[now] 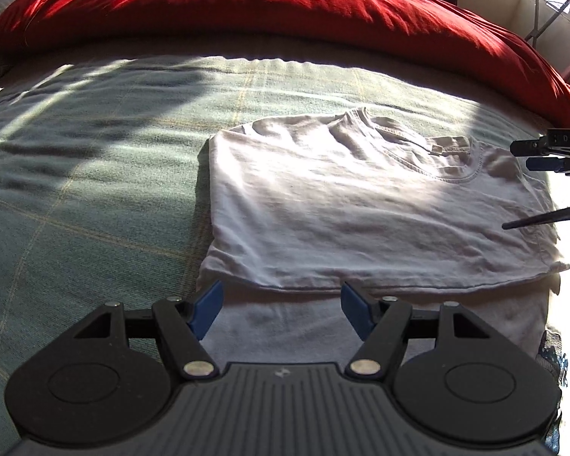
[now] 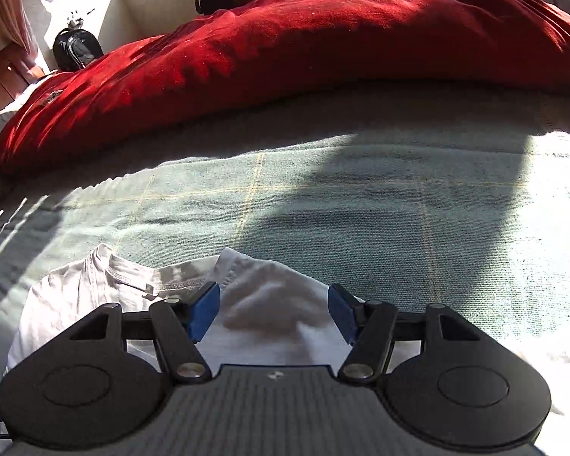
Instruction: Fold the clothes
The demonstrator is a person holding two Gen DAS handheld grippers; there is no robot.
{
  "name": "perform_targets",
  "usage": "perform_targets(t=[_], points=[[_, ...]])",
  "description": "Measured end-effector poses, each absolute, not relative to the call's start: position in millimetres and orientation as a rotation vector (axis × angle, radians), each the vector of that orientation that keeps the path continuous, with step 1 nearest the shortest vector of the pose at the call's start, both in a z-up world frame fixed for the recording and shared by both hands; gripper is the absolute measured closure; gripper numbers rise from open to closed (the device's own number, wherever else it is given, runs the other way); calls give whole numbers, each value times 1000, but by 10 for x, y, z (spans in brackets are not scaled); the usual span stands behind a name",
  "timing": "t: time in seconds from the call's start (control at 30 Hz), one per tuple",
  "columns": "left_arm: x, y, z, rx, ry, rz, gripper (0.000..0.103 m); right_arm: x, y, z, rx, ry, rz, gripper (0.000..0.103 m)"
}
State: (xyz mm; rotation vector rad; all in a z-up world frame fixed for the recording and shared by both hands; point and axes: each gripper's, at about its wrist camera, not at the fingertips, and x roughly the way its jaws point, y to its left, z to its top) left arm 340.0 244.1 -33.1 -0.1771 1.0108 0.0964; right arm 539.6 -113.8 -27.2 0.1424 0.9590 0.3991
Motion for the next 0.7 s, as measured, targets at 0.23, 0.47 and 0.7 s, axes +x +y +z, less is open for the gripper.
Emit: perform_targets(t=[0.23,0.47,0.7], points=[[3362,2519,-353,-186,1007,112,34,5454,-790,-431,47,996,433,34],[3263,2592,-337,-219,1002,131,34,5428,-779,-297,89,978,418,34],[3263,2515,-461,-232,1057,88,32,5371,-734,-577,90,1048,398,31]])
